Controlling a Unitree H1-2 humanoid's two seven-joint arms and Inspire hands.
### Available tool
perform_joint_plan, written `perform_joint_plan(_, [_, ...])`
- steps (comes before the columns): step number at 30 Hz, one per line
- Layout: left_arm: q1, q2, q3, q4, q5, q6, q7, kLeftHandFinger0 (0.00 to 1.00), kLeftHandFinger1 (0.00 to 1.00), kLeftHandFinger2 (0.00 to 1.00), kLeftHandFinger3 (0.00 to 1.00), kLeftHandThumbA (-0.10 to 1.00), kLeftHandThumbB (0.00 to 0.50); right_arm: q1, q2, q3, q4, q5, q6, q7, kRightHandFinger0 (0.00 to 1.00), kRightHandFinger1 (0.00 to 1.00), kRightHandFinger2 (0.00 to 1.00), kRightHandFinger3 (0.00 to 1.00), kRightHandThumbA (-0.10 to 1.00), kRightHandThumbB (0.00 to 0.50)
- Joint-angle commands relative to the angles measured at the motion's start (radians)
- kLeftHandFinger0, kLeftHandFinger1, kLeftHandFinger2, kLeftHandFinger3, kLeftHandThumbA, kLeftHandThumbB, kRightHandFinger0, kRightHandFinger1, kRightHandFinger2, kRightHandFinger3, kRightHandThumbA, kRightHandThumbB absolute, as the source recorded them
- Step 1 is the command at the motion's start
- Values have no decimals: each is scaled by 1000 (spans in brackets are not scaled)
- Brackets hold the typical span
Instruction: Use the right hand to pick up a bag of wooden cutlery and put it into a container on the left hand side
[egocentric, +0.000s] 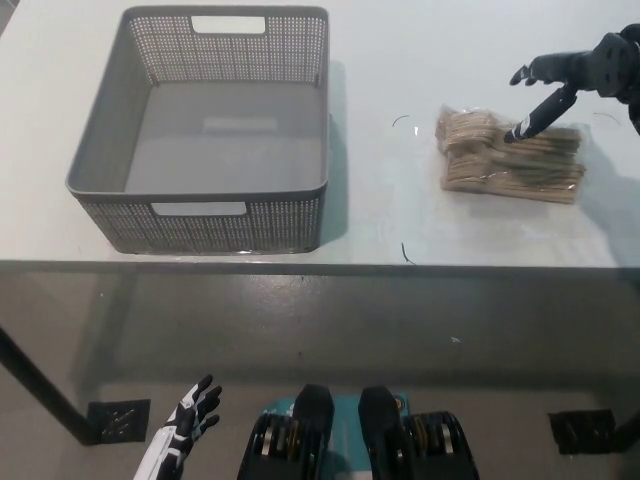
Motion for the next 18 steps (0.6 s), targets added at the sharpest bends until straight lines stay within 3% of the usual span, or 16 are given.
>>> perform_joint_plan(1, [7, 16, 0, -19, -12, -18, -16, 1000, 1000, 1000, 1000, 1000, 123, -54, 7, 11, 20, -30, -41, -11, 1000, 1000, 1000, 1000, 774, 500])
perform_joint_plan(11, [2, 16, 1, -21, -21, -8, -19, 1000, 1000, 1000, 1000, 1000, 138, -13, 45, 27, 96, -44, -35, -25, 1000, 1000, 1000, 1000, 686, 500])
perform_joint_plan(16, [-4, 21, 4, -13, -19, -20, -22, 1000, 1000, 1000, 1000, 1000, 136, 27, 62, 41, 122, -63, -67, -65, 1000, 1000, 1000, 1000, 717, 500])
perform_joint_plan(18, [-4, 21, 5, -15, -21, -13, -25, 1000, 1000, 1000, 1000, 1000, 142, 41, 71, 26, 139, -45, -62, -50, 1000, 1000, 1000, 1000, 659, 500])
